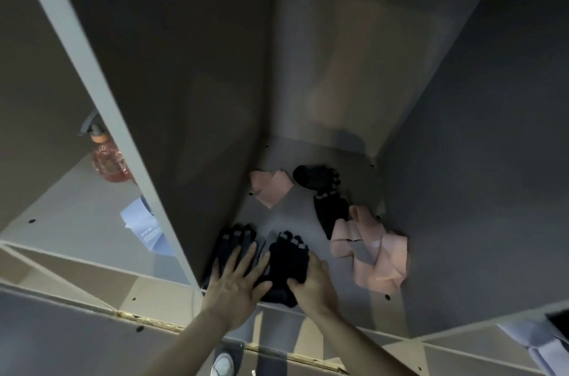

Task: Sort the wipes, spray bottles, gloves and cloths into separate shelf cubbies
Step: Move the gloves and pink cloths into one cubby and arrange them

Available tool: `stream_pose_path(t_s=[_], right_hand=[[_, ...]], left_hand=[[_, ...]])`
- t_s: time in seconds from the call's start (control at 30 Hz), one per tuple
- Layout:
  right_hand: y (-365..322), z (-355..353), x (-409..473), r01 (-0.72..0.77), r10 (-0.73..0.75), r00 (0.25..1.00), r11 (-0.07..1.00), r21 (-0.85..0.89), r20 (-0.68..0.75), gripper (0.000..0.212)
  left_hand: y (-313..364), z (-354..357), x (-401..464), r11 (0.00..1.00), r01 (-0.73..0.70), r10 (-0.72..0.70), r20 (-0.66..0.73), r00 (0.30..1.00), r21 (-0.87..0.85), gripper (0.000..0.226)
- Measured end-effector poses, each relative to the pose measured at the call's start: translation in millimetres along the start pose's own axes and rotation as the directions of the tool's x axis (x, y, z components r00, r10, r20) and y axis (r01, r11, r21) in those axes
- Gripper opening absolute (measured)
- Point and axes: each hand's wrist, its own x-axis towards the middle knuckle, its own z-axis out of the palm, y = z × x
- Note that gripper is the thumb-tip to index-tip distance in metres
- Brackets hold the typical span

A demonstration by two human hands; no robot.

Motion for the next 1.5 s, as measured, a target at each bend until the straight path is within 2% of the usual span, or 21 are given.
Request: stream_pose_path(t_s=[0.07,0.1,0.17,0.27,0.43,0.53,0.6,0.67,0.77,0.87,0.97,1.0,1.07,1.13,1.2,1.27,1.3,1.37,1.5], right_hand=[[5.1,-1.0,-4.1,0.130,-0.131,0.991,0.982,-0.136,-0.003,0.061],[8.7,-0.1,-5.1,0.187,-0.185,0.982,0.972,-0.140,0.026,0.056],[15.2,1.8,-7.8,0.236,-0.229,0.971,0.967,-0.101,0.075,0.046],[18.8,3.5,-11.9,0.238,-0.234,0.968,0.970,-0.038,0.094,0.042],[21.1,7.4,-15.7,0.261,-0.262,0.956,0.965,0.025,0.136,0.048],[20.1,7.9,-16.8,0.271,-0.278,0.953,0.960,0.077,0.116,0.048],[20.1,7.1,-16.3,0.280,-0.286,0.952,0.958,0.070,0.109,0.047],[20.4,4.4,-15.2,0.283,-0.289,0.953,0.956,0.074,0.091,0.041],[21.4,-5.3,-12.0,0.298,-0.300,0.953,0.953,0.048,0.034,0.030],[21.3,-21.3,-0.2,0.299,-0.298,0.953,0.954,0.028,-0.057,0.026],[22.0,-39.9,23.7,0.303,-0.301,0.939,0.953,-0.012,-0.170,0.025],[20.7,-46.4,33.9,0.306,-0.311,0.928,0.950,-0.057,-0.203,0.025],[15.7,-57.9,54.6,0.292,-0.327,0.915,0.941,-0.170,-0.236,0.025],[6.0,-65.9,71.4,0.292,-0.355,0.904,0.920,-0.260,-0.239,0.024],[0.7,-65.4,89.3,0.341,-0.423,0.884,0.874,-0.347,-0.197,0.027],[-5.2,-61.1,103.8,0.318,-0.382,0.922,0.834,-0.451,-0.055,0.044],[-6.5,-58.8,108.9,0.246,-0.260,0.965,0.836,-0.491,0.041,0.049],[-4.8,-53.6,115.0,0.140,-0.052,0.983,0.831,-0.539,0.175,0.052],[-2.8,-49.3,116.4,0.067,-0.020,0.996,0.822,-0.565,0.089,0.060]], left_hand=[[-0.1,8.6,3.6,0.993,-0.093,0.090,0.037,0.995,0.079,0.053],[-1.8,13.9,3.4,0.983,-0.125,0.121,0.038,0.992,0.133,0.053],[-7.3,24.6,2.9,0.990,-0.086,0.079,0.064,0.995,0.108,0.059],[-15.3,37.4,4.2,0.986,-0.063,0.062,0.011,0.998,0.156,0.062],[-19.3,31.4,3.1,0.981,-0.072,0.070,0.019,0.997,0.178,0.063],[-9.3,18.4,6.0,0.980,-0.118,0.112,0.047,0.993,0.157,0.069],[-4.1,12.7,8.8,0.961,-0.200,0.195,0.042,0.980,0.191,0.070],[-3.2,14.1,8.2,0.937,-0.247,0.240,0.060,0.969,0.247,0.066],[-6.6,24.6,8.3,0.965,-0.185,0.168,0.101,0.981,0.184,0.067],[-10.1,27.1,11.1,0.961,-0.192,0.183,0.058,0.981,0.200,0.065],[-3.5,11.4,14.5,0.987,-0.127,0.125,0.027,0.992,0.103,0.060],[0.5,2.4,14.4,0.993,-0.111,0.110,0.027,0.994,0.030,0.061],[9.6,-21.6,13.3,0.970,-0.073,0.066,-0.039,0.997,-0.233,0.060],[14.8,-40.3,17.4,0.863,-0.017,-0.043,-0.107,0.993,-0.505,0.051],[15.0,-54.6,25.2,0.735,0.039,-0.143,-0.098,0.985,-0.676,0.046],[14.6,-68.8,29.7,0.658,0.069,-0.200,-0.086,0.976,-0.750,0.041],[14.4,-74.9,31.0,0.642,0.082,-0.211,-0.073,0.975,-0.762,0.040],[14.5,-82.7,31.9,0.639,0.087,-0.216,-0.070,0.974,-0.765,0.039],[14.6,-94.2,32.0,0.629,0.120,-0.217,-0.026,0.976,-0.768,0.039]])
